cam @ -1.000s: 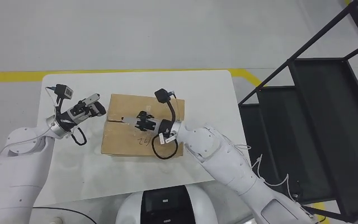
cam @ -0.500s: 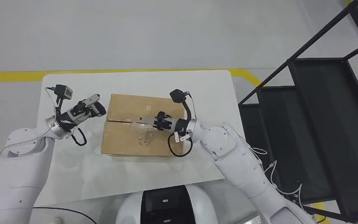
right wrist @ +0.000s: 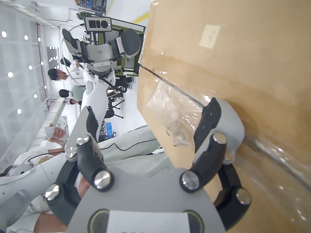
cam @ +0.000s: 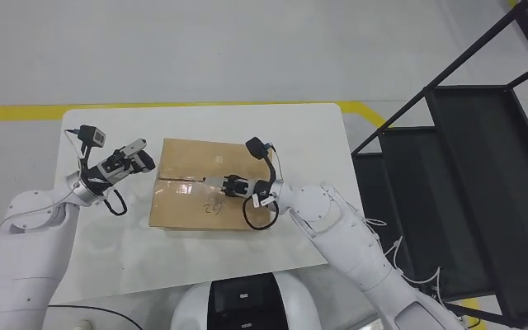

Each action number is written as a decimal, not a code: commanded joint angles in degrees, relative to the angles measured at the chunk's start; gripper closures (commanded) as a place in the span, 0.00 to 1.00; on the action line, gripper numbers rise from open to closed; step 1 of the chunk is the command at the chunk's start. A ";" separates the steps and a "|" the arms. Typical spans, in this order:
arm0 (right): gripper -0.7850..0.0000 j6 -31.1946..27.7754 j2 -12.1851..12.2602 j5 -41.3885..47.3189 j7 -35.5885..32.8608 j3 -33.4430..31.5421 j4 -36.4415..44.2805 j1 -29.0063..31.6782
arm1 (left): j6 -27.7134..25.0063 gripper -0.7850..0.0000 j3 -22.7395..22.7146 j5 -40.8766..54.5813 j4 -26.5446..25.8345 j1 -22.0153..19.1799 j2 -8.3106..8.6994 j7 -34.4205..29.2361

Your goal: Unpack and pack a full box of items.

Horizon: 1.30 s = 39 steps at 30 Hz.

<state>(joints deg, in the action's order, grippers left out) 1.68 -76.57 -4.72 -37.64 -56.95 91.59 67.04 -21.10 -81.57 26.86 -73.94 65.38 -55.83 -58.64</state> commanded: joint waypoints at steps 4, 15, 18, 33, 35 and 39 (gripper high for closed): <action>0.00 -1.57 -1.13 1.60 2.56 3.54 -2.50 -2.48 | 0.40 0.00 -0.28 -0.21 -0.60 0.52 0.07 0.26; 0.00 -3.52 -1.80 3.47 5.33 4.32 -3.60 -3.88 | 0.77 0.00 4.20 -6.55 5.00 -1.60 -0.64 2.97; 0.00 -3.52 -1.80 3.47 5.33 4.32 -3.60 -3.88 | 0.66 0.00 5.84 -5.80 6.45 -2.65 -1.04 1.75; 0.00 -3.52 -1.80 3.47 5.33 4.32 -3.60 -3.88 | -2.77 0.00 16.17 1.73 13.72 -11.44 -4.64 -4.87; 0.00 -3.52 -1.80 3.47 5.33 4.32 -3.60 -3.88 | -4.12 0.00 16.64 2.46 15.19 -11.85 -5.01 -4.06; 0.00 -3.52 -1.80 3.47 5.33 4.32 -3.60 -3.88 | -6.43 0.00 13.37 2.11 17.89 -11.38 -4.26 -1.83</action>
<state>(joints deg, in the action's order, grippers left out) -1.84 -78.37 -1.25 -32.31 -52.63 88.00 63.15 -27.08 -67.00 29.10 -56.54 53.72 -60.41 -60.80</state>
